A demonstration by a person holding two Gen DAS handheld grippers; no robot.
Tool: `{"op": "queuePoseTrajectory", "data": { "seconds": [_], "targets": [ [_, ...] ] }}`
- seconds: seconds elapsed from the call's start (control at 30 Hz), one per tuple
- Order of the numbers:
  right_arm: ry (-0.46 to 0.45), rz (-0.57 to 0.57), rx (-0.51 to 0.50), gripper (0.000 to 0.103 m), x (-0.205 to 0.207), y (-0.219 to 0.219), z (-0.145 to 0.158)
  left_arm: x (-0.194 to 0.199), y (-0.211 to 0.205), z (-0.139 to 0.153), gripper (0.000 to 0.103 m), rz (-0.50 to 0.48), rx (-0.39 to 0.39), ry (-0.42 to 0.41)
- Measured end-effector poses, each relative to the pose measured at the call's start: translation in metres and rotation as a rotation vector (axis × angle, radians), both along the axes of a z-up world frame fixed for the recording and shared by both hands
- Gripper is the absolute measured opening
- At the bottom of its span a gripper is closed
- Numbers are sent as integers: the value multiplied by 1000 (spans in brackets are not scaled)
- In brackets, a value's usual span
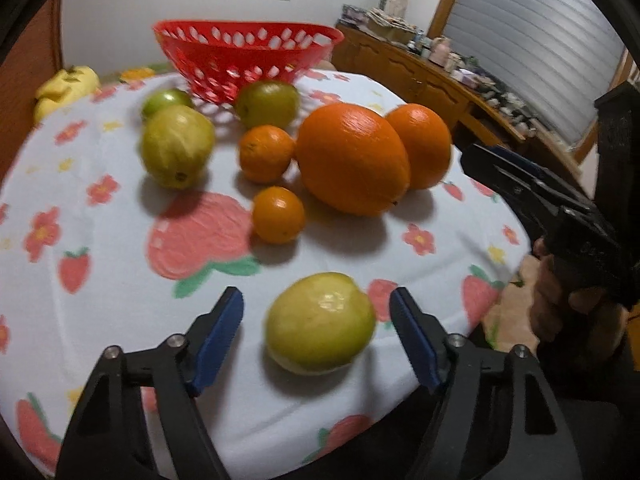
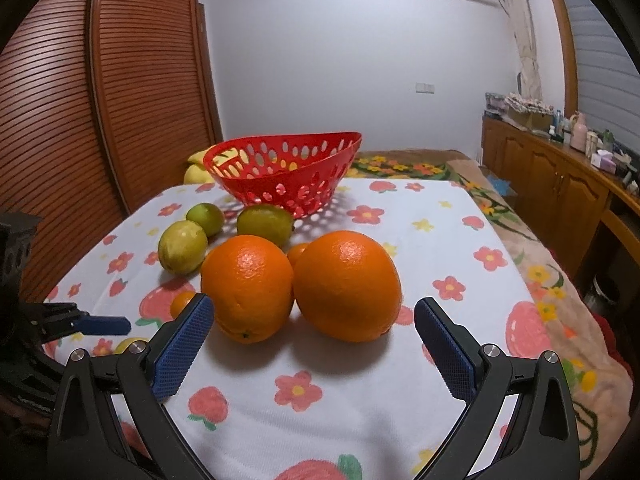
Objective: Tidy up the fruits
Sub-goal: 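Grasp the yellow-green pomelo with the left tool while the right tool grasps a large orange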
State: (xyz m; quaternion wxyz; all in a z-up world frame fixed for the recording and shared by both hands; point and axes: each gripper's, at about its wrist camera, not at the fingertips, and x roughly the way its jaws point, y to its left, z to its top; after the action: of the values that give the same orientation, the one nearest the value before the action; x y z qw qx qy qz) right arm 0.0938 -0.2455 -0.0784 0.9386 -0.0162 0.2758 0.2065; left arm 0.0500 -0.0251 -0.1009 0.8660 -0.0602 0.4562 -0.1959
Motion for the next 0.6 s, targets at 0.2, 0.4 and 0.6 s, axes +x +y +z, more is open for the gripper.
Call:
{"op": "queuePoseTrajectory", "data": {
  "seconds": [0.2,0.4,0.6],
  "targets": [
    [13,2,-4,102,7,-3,-1,2,4,-2,54,-9,8,6],
    [29,17,-19,100,25,-7,0,-1,14,15,54,27,0,-65],
    [85,41,-6,94,53,-12,-2,5,19,24,54,50,3,-108]
  ]
}}
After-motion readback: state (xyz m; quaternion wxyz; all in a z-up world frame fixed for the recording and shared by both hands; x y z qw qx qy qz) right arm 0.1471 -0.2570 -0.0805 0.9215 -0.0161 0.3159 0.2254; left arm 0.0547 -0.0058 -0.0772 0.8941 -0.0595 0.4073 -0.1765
